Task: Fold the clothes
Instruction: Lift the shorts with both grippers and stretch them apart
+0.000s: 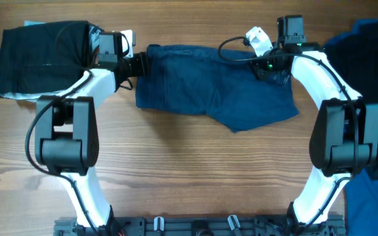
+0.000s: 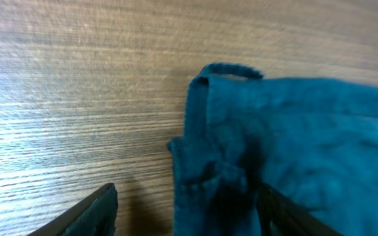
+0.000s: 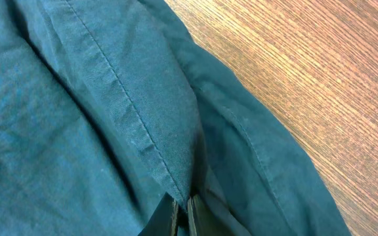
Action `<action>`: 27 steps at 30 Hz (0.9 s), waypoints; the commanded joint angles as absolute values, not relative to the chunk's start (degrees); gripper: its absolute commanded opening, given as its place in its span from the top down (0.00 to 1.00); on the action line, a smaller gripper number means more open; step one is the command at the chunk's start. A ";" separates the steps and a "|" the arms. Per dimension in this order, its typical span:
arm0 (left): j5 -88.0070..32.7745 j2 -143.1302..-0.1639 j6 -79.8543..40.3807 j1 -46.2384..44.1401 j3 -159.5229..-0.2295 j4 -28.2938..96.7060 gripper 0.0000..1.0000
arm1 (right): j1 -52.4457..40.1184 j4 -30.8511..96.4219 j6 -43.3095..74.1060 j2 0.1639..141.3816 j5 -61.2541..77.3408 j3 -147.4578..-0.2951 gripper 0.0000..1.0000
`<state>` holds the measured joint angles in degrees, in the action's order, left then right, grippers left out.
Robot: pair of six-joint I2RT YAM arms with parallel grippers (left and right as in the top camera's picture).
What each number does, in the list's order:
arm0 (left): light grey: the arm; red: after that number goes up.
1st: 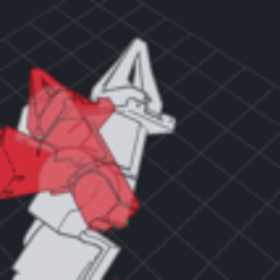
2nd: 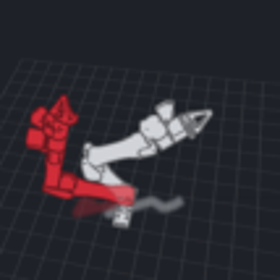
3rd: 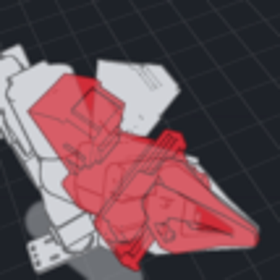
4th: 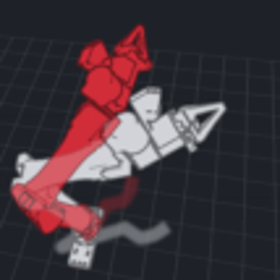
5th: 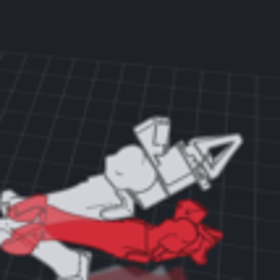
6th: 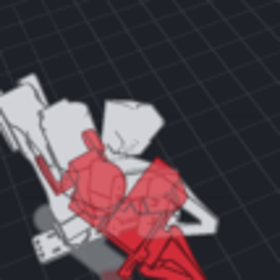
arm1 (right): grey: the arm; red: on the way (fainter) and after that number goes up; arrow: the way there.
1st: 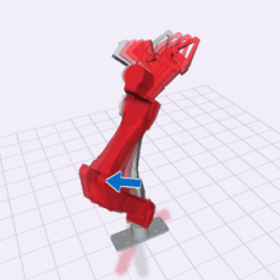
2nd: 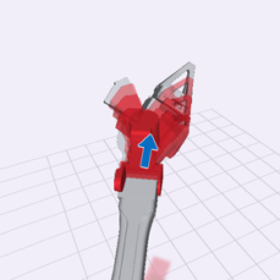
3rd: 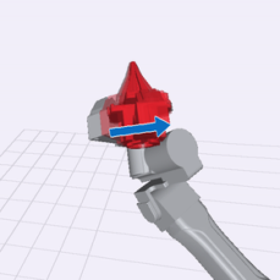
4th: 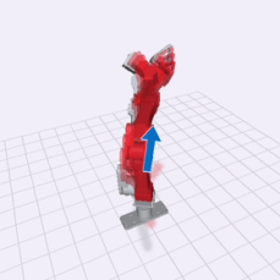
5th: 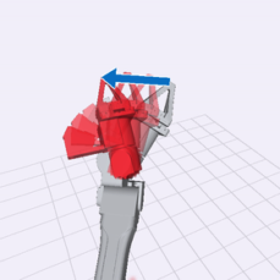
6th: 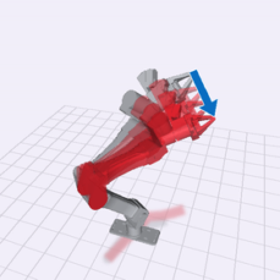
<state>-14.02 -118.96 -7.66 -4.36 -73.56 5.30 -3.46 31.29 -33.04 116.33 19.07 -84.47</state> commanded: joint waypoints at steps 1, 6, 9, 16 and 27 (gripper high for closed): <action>-12.95 -122.10 -4.67 -4.45 -74.22 4.86 0.32 | -3.70 31.31 -32.58 115.31 20.21 -84.18 0.96; -17.54 -122.04 -4.69 -4.45 -74.22 4.45 0.56 | -3.70 31.27 -32.60 115.31 20.18 -84.18 0.96; -17.52 -120.73 -4.69 -4.16 -74.28 4.19 0.96 | -3.70 31.07 -32.58 115.31 20.18 -84.18 0.96; -17.54 -108.62 -4.78 -4.29 -74.28 11.29 0.96 | -3.70 31.38 -27.79 115.31 20.18 -84.18 0.96; -17.56 -107.46 -4.71 -7.09 -74.28 21.63 0.96 | -3.68 44.14 -18.85 107.70 15.97 -84.20 0.96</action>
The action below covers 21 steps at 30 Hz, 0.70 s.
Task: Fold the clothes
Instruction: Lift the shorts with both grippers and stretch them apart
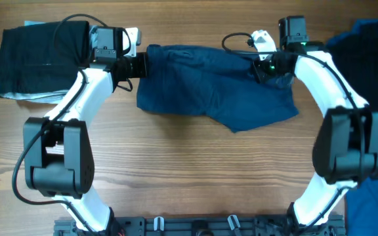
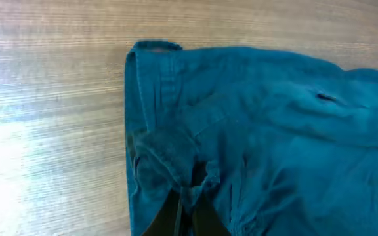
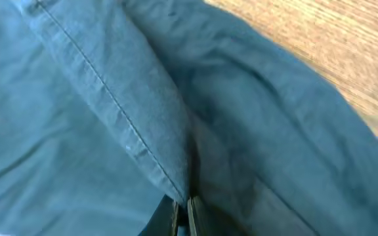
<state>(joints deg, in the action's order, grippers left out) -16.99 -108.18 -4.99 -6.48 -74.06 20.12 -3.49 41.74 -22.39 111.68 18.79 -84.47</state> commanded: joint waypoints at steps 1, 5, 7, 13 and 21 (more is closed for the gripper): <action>-17.54 -107.46 -4.69 -7.75 -74.26 22.68 0.96 | -3.70 47.27 -17.45 107.35 14.22 -84.20 0.96; -17.50 -108.60 -4.71 -10.41 -74.26 23.38 0.96 | -3.70 50.57 -13.23 108.29 14.13 -83.70 0.96; -17.50 -110.06 -4.73 -11.35 -74.26 23.05 0.96 | -3.70 49.76 -11.55 109.60 14.15 -83.66 0.96; -17.50 -116.20 -4.91 -12.05 -74.26 22.76 0.96 | -3.75 48.88 -10.35 118.19 14.15 -83.53 0.96; -16.58 -123.50 -4.93 -12.05 -74.26 15.53 0.96 | -3.75 40.25 -8.82 127.20 14.15 -83.53 0.96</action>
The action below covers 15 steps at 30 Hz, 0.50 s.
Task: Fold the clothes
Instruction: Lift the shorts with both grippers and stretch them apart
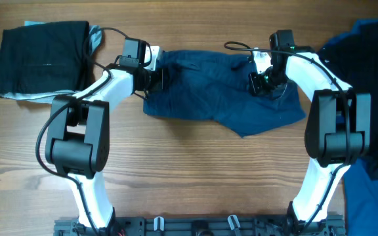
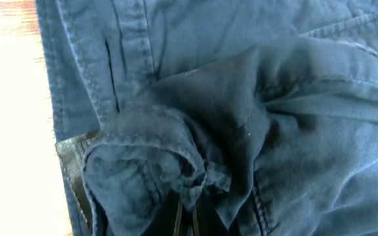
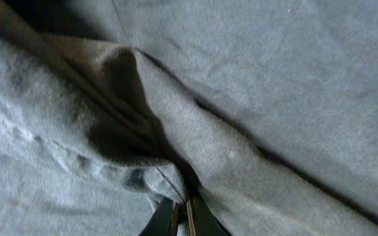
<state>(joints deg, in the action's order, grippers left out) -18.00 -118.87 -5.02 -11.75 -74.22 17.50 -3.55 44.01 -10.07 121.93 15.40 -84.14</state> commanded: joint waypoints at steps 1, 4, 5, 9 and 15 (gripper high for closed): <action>-15.81 -123.94 -4.95 -12.05 -74.26 14.46 0.96 | -3.75 37.95 -8.84 128.11 14.13 -83.53 0.96; -13.72 -125.21 -4.91 -11.99 -74.26 9.47 0.96 | -3.75 29.95 -8.88 130.13 14.11 -83.53 0.96; -12.67 -125.54 -4.91 -11.99 -74.26 7.79 0.96 | -3.75 27.03 -8.86 130.93 14.15 -83.53 0.96; -6.72 -128.25 -4.89 -11.29 -74.26 -3.11 0.96 | -3.81 15.77 -8.99 134.45 14.17 -83.53 0.96; -5.91 -133.73 -4.95 -4.82 -74.28 -15.66 0.96 | -4.29 7.40 -7.33 135.55 14.17 -83.53 0.96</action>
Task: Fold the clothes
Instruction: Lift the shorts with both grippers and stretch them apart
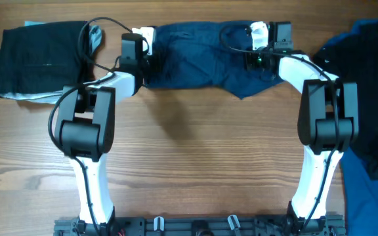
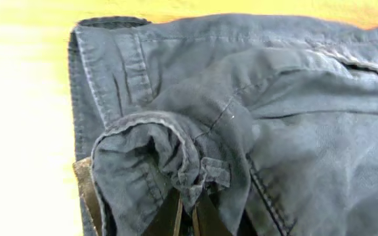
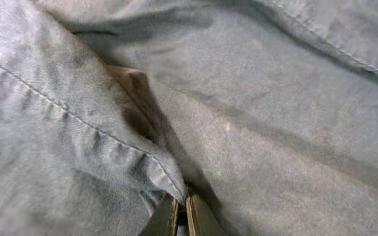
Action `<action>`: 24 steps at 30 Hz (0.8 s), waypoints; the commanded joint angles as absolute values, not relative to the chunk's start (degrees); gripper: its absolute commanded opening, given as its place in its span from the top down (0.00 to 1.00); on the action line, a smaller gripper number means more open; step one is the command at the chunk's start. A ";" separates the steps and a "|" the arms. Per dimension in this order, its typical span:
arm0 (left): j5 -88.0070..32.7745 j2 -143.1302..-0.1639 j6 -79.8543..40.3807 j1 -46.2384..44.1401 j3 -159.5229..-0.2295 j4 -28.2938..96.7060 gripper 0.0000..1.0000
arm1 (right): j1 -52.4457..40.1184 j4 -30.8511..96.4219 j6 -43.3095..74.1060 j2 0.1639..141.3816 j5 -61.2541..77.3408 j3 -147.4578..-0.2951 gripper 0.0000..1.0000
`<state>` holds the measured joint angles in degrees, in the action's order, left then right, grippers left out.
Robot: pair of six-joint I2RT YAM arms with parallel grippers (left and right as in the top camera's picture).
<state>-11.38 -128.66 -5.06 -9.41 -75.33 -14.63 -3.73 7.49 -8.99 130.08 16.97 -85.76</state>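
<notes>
Dark blue shorts [image 1: 199, 56] lie bunched along the table's far edge, between the two arms. At their left end, by the waistband, my left gripper [image 1: 148, 60] is shut on a gathered fold [image 2: 188, 176] of the cloth. At their right end my right gripper [image 1: 254, 59] is shut on a seamed fold [image 3: 176, 190] of the same shorts. Cloth fills both wrist views. A pointed flap of the shorts [image 1: 245, 88] hangs toward the front.
A folded black garment [image 1: 41, 58] lies at the far left on the wooden table [image 1: 195, 157]. A heap of dark blue and black clothes [image 1: 373, 98] covers the right edge. Cables [image 1: 100, 33] loop off both wrists.
Both grippers, still shut on the shorts, have moved toward the table's far edge. The shorts now lie narrower and more bunched against that edge.
At first the shorts lay spread at the back, my right gripper shut on their right end and my left open beside the left end. Then my left gripper was shut on the waistband. The shorts then sat nearer the middle, and now at the far edge.
</notes>
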 commanded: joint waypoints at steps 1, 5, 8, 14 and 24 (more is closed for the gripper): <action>-5.91 -133.84 -4.95 -3.79 -74.28 -16.80 0.96 | -4.38 5.91 -7.29 135.55 14.17 -83.53 0.96; -9.72 -133.80 -5.34 -1.72 -74.37 -17.82 0.96 | -4.71 1.52 -5.67 135.48 14.15 -83.55 0.96; -11.81 -131.83 -5.34 -1.74 -76.55 -16.40 0.96 | -4.71 0.01 -5.41 134.02 14.15 -83.88 0.95; -20.08 -125.93 -5.37 -1.74 -85.76 -3.90 0.96 | -4.71 1.17 -5.39 128.73 14.17 -84.53 0.96; -23.16 -108.99 -5.08 -1.76 -87.77 18.92 0.96 | -4.67 23.05 -8.03 109.10 14.15 -84.53 0.96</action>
<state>-22.31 -114.45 -5.19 -2.13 -86.87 14.85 -4.73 18.74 -6.11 116.31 14.68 -84.64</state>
